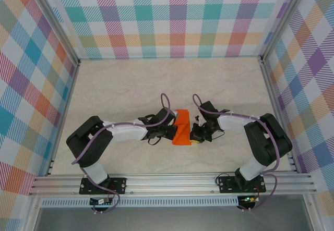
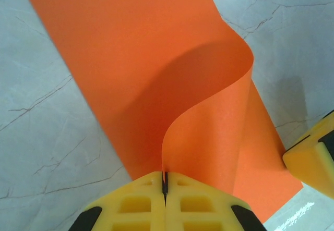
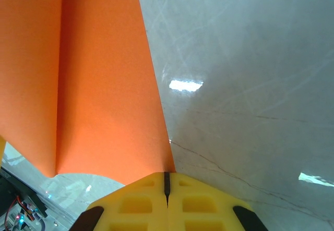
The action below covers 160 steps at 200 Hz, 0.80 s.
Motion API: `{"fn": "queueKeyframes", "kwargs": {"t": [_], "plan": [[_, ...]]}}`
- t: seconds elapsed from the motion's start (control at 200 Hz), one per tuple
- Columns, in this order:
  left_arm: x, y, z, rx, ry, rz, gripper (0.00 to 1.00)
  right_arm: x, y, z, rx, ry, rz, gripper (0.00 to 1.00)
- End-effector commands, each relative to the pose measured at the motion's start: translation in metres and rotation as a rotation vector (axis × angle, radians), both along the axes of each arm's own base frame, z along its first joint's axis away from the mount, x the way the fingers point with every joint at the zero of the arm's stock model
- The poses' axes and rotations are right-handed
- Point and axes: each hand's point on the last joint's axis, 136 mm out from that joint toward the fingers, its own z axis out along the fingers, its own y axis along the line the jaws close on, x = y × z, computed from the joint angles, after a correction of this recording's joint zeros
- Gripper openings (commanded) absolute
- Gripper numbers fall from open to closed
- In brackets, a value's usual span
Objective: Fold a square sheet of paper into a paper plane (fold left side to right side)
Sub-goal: Fold the triangle a second time at the center of the table.
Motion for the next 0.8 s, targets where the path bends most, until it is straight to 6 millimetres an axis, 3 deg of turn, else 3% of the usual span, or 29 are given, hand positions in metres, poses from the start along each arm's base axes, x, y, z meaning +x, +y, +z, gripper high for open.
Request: {"fn": "queueKeyframes", "kwargs": {"t": [0.0,0.795], "plan": [[0.003,0.000,-0.003,0.013,0.013,-0.011,0.00,-0.008,-0.006,-0.012,-0.058,0.031,0.027,0.00],[0.001,0.011,-0.008,0.050,0.012,0.013,0.00,-0.007,-0.008,-0.013,-0.080,0.035,0.043,0.00]]}}
